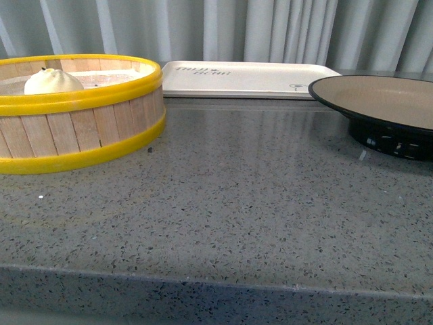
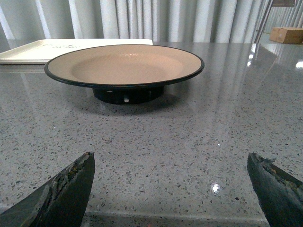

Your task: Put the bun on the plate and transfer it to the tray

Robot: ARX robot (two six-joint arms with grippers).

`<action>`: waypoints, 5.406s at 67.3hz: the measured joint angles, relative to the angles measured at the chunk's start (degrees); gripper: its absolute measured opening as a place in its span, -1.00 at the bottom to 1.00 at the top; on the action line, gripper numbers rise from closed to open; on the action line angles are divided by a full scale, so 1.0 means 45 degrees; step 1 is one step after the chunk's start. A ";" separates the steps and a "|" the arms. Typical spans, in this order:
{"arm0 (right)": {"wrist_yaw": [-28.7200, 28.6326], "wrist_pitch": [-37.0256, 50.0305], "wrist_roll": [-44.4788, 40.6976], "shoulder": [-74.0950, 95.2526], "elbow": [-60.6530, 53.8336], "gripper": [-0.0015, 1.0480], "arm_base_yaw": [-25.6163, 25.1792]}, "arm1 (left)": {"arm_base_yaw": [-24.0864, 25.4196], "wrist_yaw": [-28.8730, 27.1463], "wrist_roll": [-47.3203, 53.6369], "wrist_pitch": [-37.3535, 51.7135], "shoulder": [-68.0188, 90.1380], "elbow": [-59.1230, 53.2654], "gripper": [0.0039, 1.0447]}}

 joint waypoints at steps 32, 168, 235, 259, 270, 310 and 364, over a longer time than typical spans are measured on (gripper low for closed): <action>0.0000 0.0000 0.0000 0.0000 0.0000 0.84 0.0000 | 0.0000 0.0005 0.0000 0.0000 0.0000 0.0000 0.88; 0.0000 0.0000 0.0000 -0.0010 0.0000 0.84 0.0000 | -0.1996 -0.1481 0.0393 -0.3827 2.0045 1.6626 0.88; 0.0000 0.0000 0.0000 -0.0010 0.0000 0.84 0.0000 | -0.2079 -0.1729 0.0593 -0.3653 2.0711 1.6373 -0.08; 0.0000 0.0000 0.0000 -0.0010 0.0000 0.84 0.0000 | -0.2152 -0.1773 0.0952 -0.3662 2.0633 1.6611 -0.91; 0.0000 0.0000 0.0000 -0.0010 0.0000 0.84 0.0000 | -0.2550 -0.1783 0.0981 -0.3934 2.0385 1.7481 -0.91; 0.0000 0.0000 0.0000 -0.0010 0.0000 0.84 0.0000 | -0.9486 -0.2050 0.1525 -0.4653 2.3732 2.3790 -0.91; 0.0000 0.0000 0.0000 -0.0010 0.0000 0.84 0.0000 | -1.0720 -0.1418 0.1336 -0.6076 2.7734 2.7171 -0.91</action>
